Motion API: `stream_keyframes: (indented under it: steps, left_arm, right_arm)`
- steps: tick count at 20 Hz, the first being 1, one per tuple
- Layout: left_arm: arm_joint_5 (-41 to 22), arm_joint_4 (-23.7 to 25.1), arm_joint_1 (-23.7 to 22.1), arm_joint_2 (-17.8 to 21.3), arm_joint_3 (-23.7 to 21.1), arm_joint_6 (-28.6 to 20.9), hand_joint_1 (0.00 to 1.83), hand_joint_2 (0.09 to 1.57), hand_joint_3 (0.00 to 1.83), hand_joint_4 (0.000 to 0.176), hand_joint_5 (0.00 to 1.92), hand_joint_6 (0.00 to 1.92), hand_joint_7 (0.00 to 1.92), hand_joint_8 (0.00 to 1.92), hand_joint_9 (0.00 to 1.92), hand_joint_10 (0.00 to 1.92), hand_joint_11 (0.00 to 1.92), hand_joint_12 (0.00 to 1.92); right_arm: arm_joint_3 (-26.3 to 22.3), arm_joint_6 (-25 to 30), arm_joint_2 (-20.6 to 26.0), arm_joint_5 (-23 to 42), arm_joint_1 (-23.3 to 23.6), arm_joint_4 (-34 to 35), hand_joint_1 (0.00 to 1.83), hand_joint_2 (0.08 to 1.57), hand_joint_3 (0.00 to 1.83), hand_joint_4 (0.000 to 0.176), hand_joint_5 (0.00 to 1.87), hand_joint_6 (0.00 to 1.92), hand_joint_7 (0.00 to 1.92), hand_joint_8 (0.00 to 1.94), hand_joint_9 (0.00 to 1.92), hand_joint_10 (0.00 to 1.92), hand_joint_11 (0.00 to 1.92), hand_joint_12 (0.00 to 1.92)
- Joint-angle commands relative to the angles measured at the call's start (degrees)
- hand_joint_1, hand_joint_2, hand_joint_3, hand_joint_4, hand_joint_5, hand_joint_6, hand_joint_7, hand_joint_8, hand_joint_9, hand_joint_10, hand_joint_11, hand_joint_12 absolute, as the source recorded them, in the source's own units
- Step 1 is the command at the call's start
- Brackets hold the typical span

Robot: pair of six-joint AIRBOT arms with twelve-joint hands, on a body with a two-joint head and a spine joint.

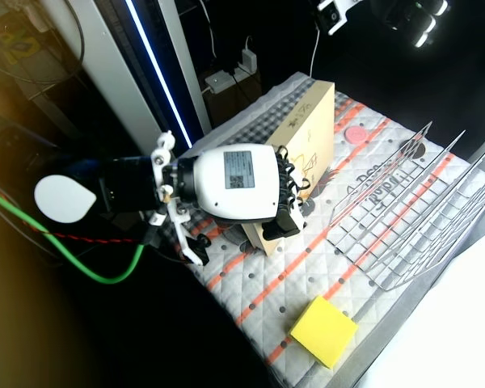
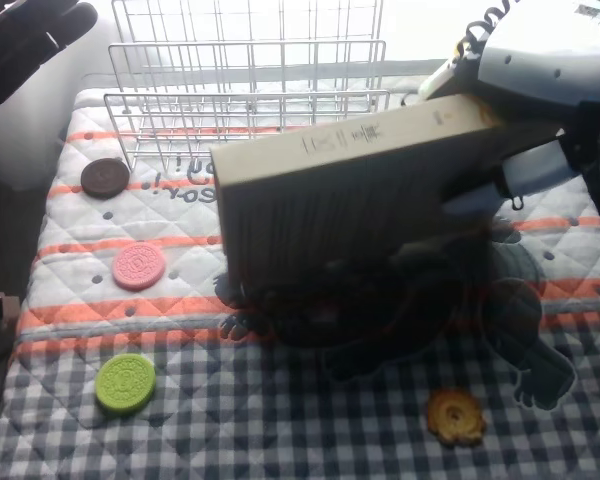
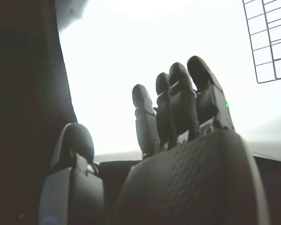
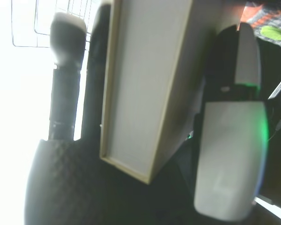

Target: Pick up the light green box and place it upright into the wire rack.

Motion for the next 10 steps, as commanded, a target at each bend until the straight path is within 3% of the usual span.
stream_keyframes:
  steps: [1,4,5,7,9,10]
  left_arm:
    - [-6.9,-0.9,-0.7,-0.2,0.3,-0.4,0.45,1.06,0.00,0.108,0.51,0.00,0.37,0.00,0.34,0.00,0.01,0.62]
    - [-6.9,-0.8,-0.7,-0.1,0.2,-0.4,0.44,1.07,0.00,0.099,0.51,0.00,0.36,0.00,0.33,0.00,0.01,0.63]
    - [-6.9,-0.8,-0.7,-0.1,0.2,-0.4,0.42,1.07,0.00,0.110,0.49,0.00,0.36,0.00,0.33,0.00,0.01,0.62]
    - [-6.9,-0.8,-0.7,-0.1,0.2,-0.4,0.42,1.07,0.00,0.112,0.49,0.00,0.37,0.00,0.33,0.00,0.02,0.62]
    - [-7.0,-0.8,-0.7,-0.1,0.2,-0.4,0.41,1.07,0.00,0.133,0.48,0.00,0.37,0.00,0.33,0.00,0.02,0.62]
    - [-7.1,-0.8,-0.7,-0.1,0.2,-0.4,0.42,1.07,0.00,0.131,0.48,0.00,0.37,0.00,0.33,0.00,0.01,0.62]
  right_arm:
    - [-0.2,0.1,0.5,8.9,0.8,4.2,1.15,1.12,0.00,0.000,0.97,0.98,1.40,0.37,1.43,0.73,1.20,1.24]
    - [-0.2,0.1,0.8,10.0,0.8,5.8,1.15,1.11,0.00,0.000,0.98,0.96,1.52,0.18,1.53,0.50,1.27,1.13]
    - [-0.1,0.1,1.0,10.3,0.8,6.4,1.15,1.11,0.00,0.000,0.99,0.94,1.56,0.12,1.57,0.43,1.28,1.14]
    - [0.0,0.1,1.5,11.3,0.8,7.8,1.15,1.13,0.00,0.000,0.96,1.00,1.56,0.05,1.58,0.36,1.28,1.13]
    - [0.0,0.1,2.3,12.6,0.8,8.7,1.14,1.13,0.00,0.000,0.95,1.01,1.54,0.02,1.62,0.25,1.35,0.95]
    - [0.0,0.1,2.5,13.2,0.8,8.9,1.14,1.14,0.00,0.000,0.93,1.04,1.53,0.01,1.62,0.23,1.35,0.91]
